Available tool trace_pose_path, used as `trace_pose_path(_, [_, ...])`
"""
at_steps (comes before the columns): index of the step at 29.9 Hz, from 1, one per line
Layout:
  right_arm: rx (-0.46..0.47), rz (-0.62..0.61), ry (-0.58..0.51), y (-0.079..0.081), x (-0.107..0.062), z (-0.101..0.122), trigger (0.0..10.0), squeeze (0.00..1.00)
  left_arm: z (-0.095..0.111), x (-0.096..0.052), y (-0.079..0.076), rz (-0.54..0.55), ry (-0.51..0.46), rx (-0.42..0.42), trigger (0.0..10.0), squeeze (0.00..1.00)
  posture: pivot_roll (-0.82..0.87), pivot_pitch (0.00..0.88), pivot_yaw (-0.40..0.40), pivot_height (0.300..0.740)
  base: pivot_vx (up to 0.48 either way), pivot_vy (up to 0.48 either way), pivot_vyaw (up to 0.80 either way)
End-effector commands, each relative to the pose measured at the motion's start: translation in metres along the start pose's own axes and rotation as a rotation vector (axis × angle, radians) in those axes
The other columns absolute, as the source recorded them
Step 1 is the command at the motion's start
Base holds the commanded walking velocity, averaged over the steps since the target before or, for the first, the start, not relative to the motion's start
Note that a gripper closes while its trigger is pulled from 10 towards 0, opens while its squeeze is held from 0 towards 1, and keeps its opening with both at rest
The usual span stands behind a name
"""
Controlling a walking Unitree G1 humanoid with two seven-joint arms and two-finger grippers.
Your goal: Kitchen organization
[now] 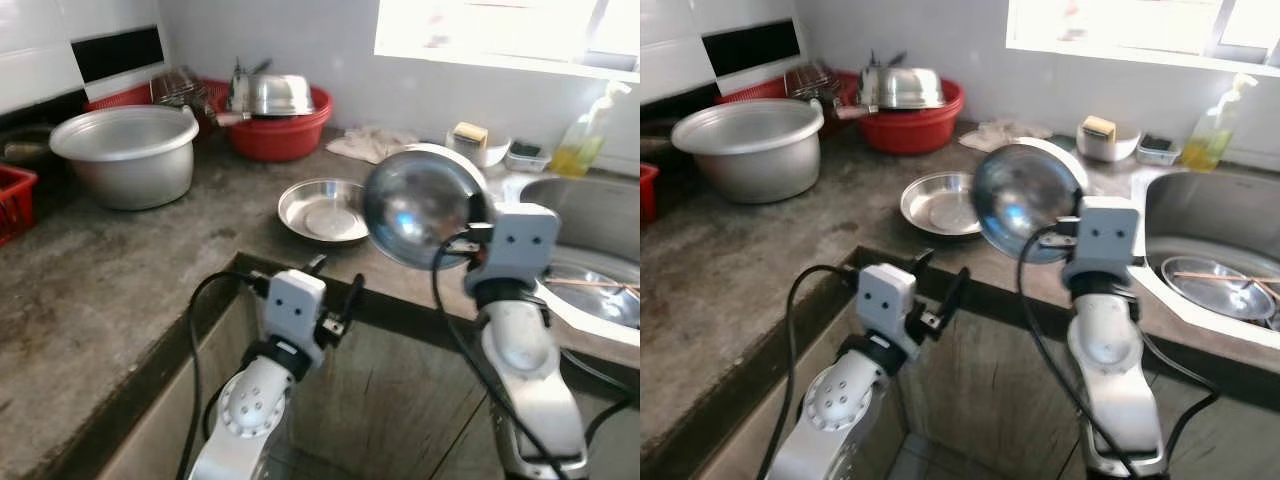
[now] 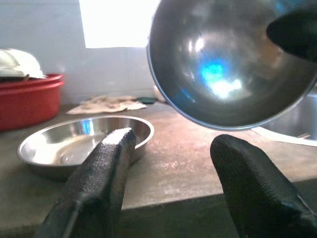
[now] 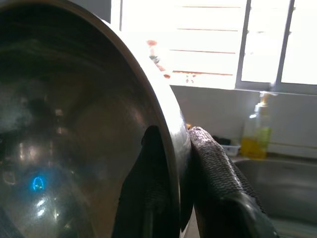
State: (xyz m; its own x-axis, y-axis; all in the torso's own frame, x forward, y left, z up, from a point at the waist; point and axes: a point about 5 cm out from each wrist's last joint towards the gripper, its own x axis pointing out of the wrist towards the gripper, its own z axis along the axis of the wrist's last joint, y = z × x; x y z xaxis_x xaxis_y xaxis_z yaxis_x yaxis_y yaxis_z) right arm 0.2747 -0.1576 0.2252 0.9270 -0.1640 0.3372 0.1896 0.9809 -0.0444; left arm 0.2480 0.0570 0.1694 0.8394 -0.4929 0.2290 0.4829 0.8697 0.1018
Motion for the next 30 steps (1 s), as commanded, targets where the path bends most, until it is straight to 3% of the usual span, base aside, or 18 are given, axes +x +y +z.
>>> trace_pose_path(1, [0.009,0.02,-0.037,0.0054,0.0011,0.0088,10.0,0.0,-0.0008,-0.0003,0.0024,0.006,0.005,0.015,10.0,0.0,0.06,0.0,-0.034,0.74,0.0,0.0,-0.78])
trace_pose_path(7, [0.002,0.021,-0.047,0.006,0.002,0.0104,10.0,0.0,-0.0046,-0.0011,0.0021,-0.01,0.029,0.073,10.0,0.0,0.06,0.0,-0.032,0.74,0.0,-0.197,-0.78])
trace_pose_path(12, [0.004,0.019,-0.045,0.0067,0.0021,0.0102,10.0,0.0,-0.005,-0.0019,0.0019,-0.01,0.025,0.046,10.0,0.0,0.06,0.0,-0.032,0.74,0.049,-0.425,-0.74])
trace_pose_path(19, [-0.002,0.021,-0.045,0.0069,0.0023,0.0098,10.0,0.0,-0.005,-0.0008,0.0046,0.008,0.028,0.035,10.0,0.0,0.06,0.0,-0.032,0.74,0.0,0.0,-0.75])
trace_pose_path(30, [0.007,0.039,-0.034,0.0094,0.0047,0.0082,10.0,0.0,-0.007,-0.002,0.004,-0.002,0.026,0.068,10.0,0.0,0.06,0.0,-0.035,0.74,0.19,-0.279,0.0])
